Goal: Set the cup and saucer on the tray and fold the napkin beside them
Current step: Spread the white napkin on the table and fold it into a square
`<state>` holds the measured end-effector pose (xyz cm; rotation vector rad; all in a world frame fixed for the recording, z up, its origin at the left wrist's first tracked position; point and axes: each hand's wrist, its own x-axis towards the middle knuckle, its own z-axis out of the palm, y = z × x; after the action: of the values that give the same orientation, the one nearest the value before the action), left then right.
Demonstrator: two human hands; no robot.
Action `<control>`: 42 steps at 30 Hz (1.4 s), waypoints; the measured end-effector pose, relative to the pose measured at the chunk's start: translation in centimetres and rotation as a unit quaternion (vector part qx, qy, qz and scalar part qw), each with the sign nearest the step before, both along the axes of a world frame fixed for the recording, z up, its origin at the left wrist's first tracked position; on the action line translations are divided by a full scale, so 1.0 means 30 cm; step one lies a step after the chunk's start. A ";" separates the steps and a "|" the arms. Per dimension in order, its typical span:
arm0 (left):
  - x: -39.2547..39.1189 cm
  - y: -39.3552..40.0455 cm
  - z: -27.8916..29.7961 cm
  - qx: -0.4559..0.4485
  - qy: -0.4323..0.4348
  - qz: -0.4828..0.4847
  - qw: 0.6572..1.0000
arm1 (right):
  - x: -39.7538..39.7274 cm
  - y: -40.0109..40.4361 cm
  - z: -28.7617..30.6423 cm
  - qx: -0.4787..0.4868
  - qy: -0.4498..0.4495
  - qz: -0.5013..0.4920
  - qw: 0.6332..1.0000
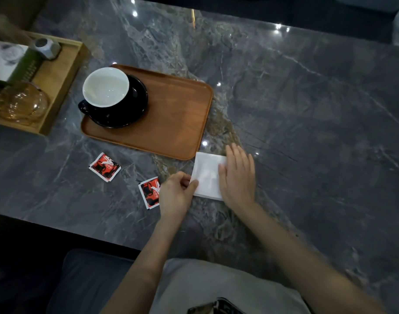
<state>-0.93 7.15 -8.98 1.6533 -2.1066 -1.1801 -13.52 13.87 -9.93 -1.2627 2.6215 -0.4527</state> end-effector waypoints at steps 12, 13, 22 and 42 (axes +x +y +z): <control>0.003 -0.024 -0.008 0.019 -0.012 -0.004 1.000 | 0.041 0.035 -0.059 0.110 0.021 0.016 0.994; 0.002 -0.023 -0.007 0.019 -0.013 -0.005 1.000 | 0.038 0.036 -0.058 0.106 0.021 0.022 0.994; 0.002 -0.026 -0.010 0.014 -0.016 -0.015 1.000 | 0.117 0.146 -0.030 0.102 0.022 0.127 0.986; -0.021 -0.081 0.030 0.036 -0.100 -0.109 0.988 | 0.065 0.098 0.029 -0.063 -0.225 -0.162 0.959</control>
<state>-1.57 4.72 -8.07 1.6670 -2.4488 -1.2096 -11.58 16.81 -9.07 -0.6496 2.4245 -0.8601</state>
